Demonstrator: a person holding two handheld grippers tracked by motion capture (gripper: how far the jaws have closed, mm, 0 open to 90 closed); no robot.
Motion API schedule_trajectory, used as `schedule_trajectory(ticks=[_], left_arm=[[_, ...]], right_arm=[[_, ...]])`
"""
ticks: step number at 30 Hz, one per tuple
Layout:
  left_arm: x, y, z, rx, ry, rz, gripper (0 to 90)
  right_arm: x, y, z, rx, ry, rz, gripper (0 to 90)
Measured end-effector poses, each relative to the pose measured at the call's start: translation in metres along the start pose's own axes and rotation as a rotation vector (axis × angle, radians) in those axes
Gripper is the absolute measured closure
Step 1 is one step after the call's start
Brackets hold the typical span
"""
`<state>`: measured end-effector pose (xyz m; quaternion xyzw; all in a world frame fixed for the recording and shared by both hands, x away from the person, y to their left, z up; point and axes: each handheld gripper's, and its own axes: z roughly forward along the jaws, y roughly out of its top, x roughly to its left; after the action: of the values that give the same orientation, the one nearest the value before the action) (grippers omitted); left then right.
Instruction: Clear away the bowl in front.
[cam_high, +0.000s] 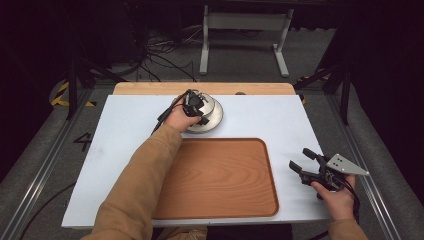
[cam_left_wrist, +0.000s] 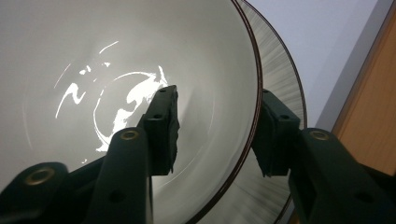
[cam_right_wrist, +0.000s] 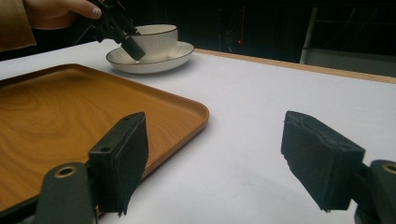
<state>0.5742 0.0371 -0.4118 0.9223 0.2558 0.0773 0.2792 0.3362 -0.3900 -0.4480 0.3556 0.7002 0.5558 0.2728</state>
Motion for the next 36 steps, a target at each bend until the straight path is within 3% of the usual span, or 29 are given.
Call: schedule_trajectory(ticks=[4, 9, 20, 25, 36], left_arm=[[-0.001, 0.000, 0.002, 0.019, 0.000, 0.013, 66.8], [-0.005, 0.004, 0.002, 0.007, 0.014, 0.055, 73.9], [-0.013, 0.008, 0.000, 0.012, 0.068, 0.119, 81.8], [-0.014, 0.010, -0.001, 0.016, 0.085, 0.119, 82.4], [-0.010, 0.010, -0.014, -0.033, 0.115, 0.075, 81.3]], right_arm=[[0.000, 0.000, -0.001, -0.003, 0.002, 0.003, 24.4], [0.000, 0.000, -0.002, -0.013, 0.006, 0.008, 24.4], [0.000, 0.001, -0.002, -0.018, 0.009, 0.012, 24.4], [0.000, 0.000, -0.001, -0.018, 0.007, 0.011, 24.3], [-0.002, 0.000, -0.002, -0.016, 0.003, 0.016, 24.4]])
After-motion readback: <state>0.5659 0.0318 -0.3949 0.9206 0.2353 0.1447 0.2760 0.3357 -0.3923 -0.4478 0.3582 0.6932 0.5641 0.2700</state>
